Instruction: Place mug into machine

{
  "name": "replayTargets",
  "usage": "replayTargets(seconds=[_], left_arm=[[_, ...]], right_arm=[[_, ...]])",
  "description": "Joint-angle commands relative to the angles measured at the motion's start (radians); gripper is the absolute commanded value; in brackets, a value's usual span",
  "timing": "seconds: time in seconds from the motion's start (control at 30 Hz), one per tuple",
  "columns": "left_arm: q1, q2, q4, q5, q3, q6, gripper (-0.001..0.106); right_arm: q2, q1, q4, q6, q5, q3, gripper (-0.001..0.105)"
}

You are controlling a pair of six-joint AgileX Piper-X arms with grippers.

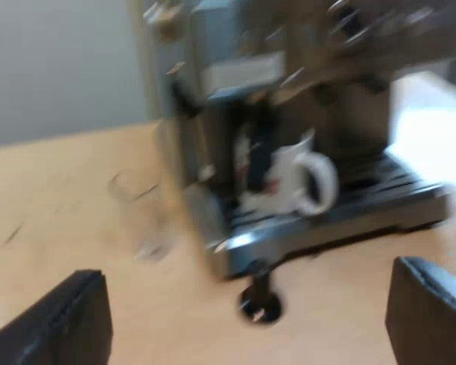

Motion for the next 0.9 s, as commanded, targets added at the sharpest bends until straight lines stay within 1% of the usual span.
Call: replayTargets(seconds=[0.03,0.07,0.13,0.23,0.43,0.53,0.63,0.77,0.9], left_arm=[[0.004,-0.138,-0.074,-0.064,0.065,-0.005,0.077],[0.004,-0.138,-0.086,-0.064,0.076,-0.005,0.077],[0.004,-0.138,-0.141,-0.063,0.138,-0.005,0.077],[0.004,-0.138,-0.184,-0.063,0.203,-0.005,0.077],[0.004,-0.138,-0.182,-0.063,0.264,-0.005,0.077],[0.004,-0.136,-0.182,-0.063,0.291,-0.002,0.077],[0.004,-0.136,-0.174,-0.063,0.311,-0.002,0.077],[0.004,-0.136,-0.178,-0.063,0.311,-0.002,0.077],[0.004,-0.136,-0.178,-0.063,0.311,-0.002,0.077]], right_arm=[[-0.037,-0.005,-0.095,-0.033,-0.002,0.081,0.090],[-0.037,-0.005,-0.121,-0.033,-0.002,0.100,0.090],[-0.035,-0.005,-0.165,-0.033,-0.002,0.151,0.090],[-0.034,-0.005,-0.205,-0.033,-0.002,0.231,0.090],[-0.034,-0.005,-0.197,-0.033,-0.002,0.316,0.090],[-0.033,-0.005,-0.195,-0.025,-0.013,0.343,0.090],[-0.033,-0.005,-0.188,-0.025,-0.037,0.348,0.090],[-0.033,-0.005,-0.188,-0.029,-0.049,0.353,0.090],[-0.033,-0.005,-0.169,-0.029,-0.049,0.376,0.090]])
